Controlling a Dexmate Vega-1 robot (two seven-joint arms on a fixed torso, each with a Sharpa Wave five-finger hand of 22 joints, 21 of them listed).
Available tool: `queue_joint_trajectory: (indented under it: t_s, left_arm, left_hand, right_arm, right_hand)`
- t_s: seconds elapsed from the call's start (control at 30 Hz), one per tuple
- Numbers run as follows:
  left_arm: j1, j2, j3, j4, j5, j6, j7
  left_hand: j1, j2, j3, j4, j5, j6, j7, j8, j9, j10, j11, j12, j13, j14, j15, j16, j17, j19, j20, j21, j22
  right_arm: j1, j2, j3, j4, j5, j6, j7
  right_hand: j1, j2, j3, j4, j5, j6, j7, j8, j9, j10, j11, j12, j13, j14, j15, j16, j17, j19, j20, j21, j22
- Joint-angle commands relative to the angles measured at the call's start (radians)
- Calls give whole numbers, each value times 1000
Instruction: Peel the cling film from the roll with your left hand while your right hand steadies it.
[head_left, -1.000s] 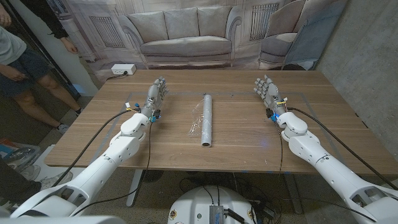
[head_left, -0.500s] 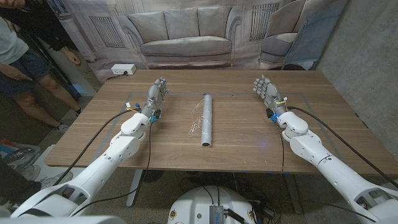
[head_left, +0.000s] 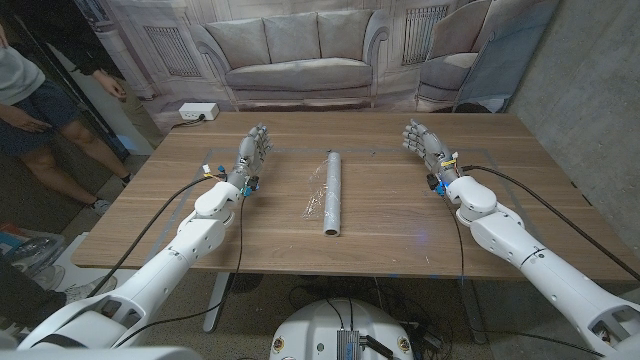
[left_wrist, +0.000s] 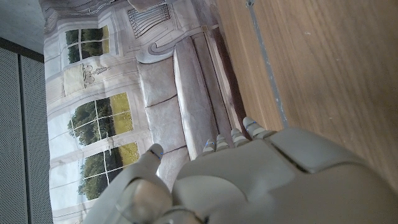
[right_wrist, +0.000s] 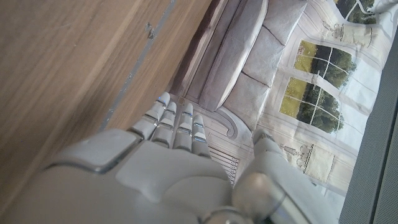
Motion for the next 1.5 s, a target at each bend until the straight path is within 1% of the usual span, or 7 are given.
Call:
queue_joint_trajectory:
  t_s: [0.03,0.2,0.53,0.8,0.87,1.23,1.5]
  left_arm:
    - [2,-1,0,3,-2,-5,-6]
    - [2,2,-1,0,-4,-4,-10]
    - [-6,-6,0,22,-7,-13,-21]
    - [-10,-9,-1,35,-12,-17,-33]
    - [-10,-11,-2,38,-14,-20,-34]
    - [-13,-15,-1,49,-15,-24,-40]
    - [-13,-13,-2,52,-21,-22,-49]
  left_hand:
    - [6,118,6,-3,6,-207,-7,9,3,-153,1,9,3,-165,-6,3,3,4,-28,5,2]
    - [6,118,6,-3,6,-206,-6,8,4,-153,0,8,3,-164,-6,3,3,4,-27,5,2]
    - [7,117,6,-3,7,-205,-7,7,4,-150,-1,8,3,-162,-6,2,3,6,-27,5,2]
    - [7,117,6,-3,7,-203,-7,6,4,-149,3,7,3,-162,-5,1,3,6,-26,5,1]
    - [7,117,6,-3,8,-203,-6,6,4,-149,4,6,3,-161,-5,1,3,7,-24,5,1]
    - [8,116,6,-3,8,-201,-6,5,5,-149,2,5,3,-160,-4,0,2,9,-24,5,1]
    - [8,116,6,-3,8,-197,-5,6,5,-146,6,5,3,-158,-2,0,2,10,-21,5,1]
  right_arm:
    - [-11,-63,-22,-118,-120,-137,-84]
    - [-8,-90,-36,-171,-168,-192,-101]
    - [4,-123,-58,-257,-242,-293,-121]
    - [21,-146,-84,-303,-312,-358,-124]
    - [25,-151,-92,-318,-332,-385,-127]
    - [50,-189,-131,-410,-421,-516,-102]
    - [64,-201,-159,-452,-481,-584,-88]
  right_hand:
    - [17,-5,2,-12,0,19,-2,5,2,20,-3,7,1,16,-1,6,3,17,-1,8,5]
    - [22,-6,2,-17,1,25,-3,5,3,24,-2,7,1,21,-2,4,4,23,-2,9,5]
    - [29,-6,1,-25,1,32,1,4,3,35,-1,9,2,32,0,3,4,36,-2,11,6]
    - [35,-4,2,-31,3,38,4,4,3,41,1,9,2,39,0,1,4,40,-2,10,6]
    - [42,-1,4,-36,4,47,6,6,3,45,0,10,2,45,-7,2,4,45,0,10,6]
    - [62,7,11,-51,9,66,4,7,3,71,-1,15,1,63,-1,1,4,58,3,10,7]
    - [70,8,11,-58,10,78,2,8,3,82,-2,17,1,74,-1,0,4,68,5,11,7]
